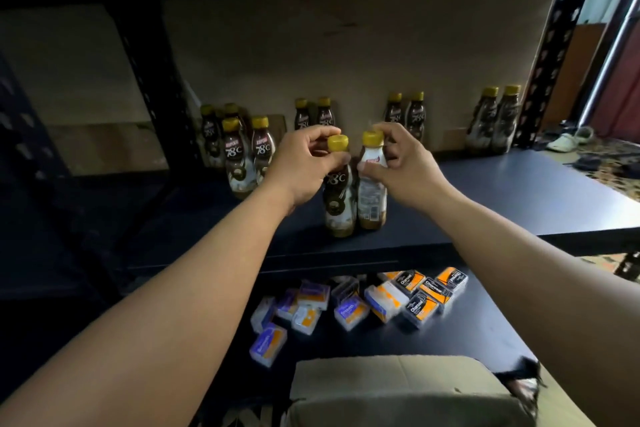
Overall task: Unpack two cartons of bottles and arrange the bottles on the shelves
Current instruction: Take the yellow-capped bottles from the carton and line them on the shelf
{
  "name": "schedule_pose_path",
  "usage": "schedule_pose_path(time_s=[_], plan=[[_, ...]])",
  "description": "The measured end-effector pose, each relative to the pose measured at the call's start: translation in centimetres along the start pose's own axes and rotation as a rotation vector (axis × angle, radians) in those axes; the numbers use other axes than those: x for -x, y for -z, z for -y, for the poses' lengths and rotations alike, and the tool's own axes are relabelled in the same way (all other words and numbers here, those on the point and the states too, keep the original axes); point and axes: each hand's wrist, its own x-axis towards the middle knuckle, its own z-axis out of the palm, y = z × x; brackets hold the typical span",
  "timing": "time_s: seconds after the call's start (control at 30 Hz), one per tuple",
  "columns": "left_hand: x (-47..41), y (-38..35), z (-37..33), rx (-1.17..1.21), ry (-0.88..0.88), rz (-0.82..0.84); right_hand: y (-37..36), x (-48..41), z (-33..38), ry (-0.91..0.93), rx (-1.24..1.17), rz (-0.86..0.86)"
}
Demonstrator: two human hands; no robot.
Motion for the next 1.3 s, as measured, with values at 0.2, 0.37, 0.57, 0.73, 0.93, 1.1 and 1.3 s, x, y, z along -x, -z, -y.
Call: schedule_pose_path(time_s=[0.2, 0.37, 0.57, 0.73, 0.93, 1.1, 1.3], plan=[[-2.4, -0.5, 1.0, -0.151, -0.027, 0.034, 0.1, -1.8, -0.6, 0.007, 0.099, 0.032], [-4.1, -0.4, 1.3, -0.209, -0.026, 0.072, 0.5, -3.1, -0.5, 0.002, 0.133, 0.053], [-5.4, -0.6, 2.2, -0.163, -0.026, 0.094, 0.1, -4.2, -1.1, -0.004, 0.131, 0.024], [-6.7, -0.4, 4.1, -0.123, -0.045, 0.063, -0.4, -5.6, -1.9, -0.020, 0.145, 0.015], [-9.3, -0.8, 5.8, -0.115, -0.049, 0.070, -0.7, -7.6, -2.8, -0.039, 0.148, -0.005], [-11.1, -0.8, 6.4, -0.152, -0.035, 0.094, -0.7, -9.2, -3.0, -0.062, 0.145, -0.002], [-12.5, -1.2, 6.8, -0.181, -0.003, 0.078, -0.6, -10.8, -3.6, -0.067, 0.161, 0.016]])
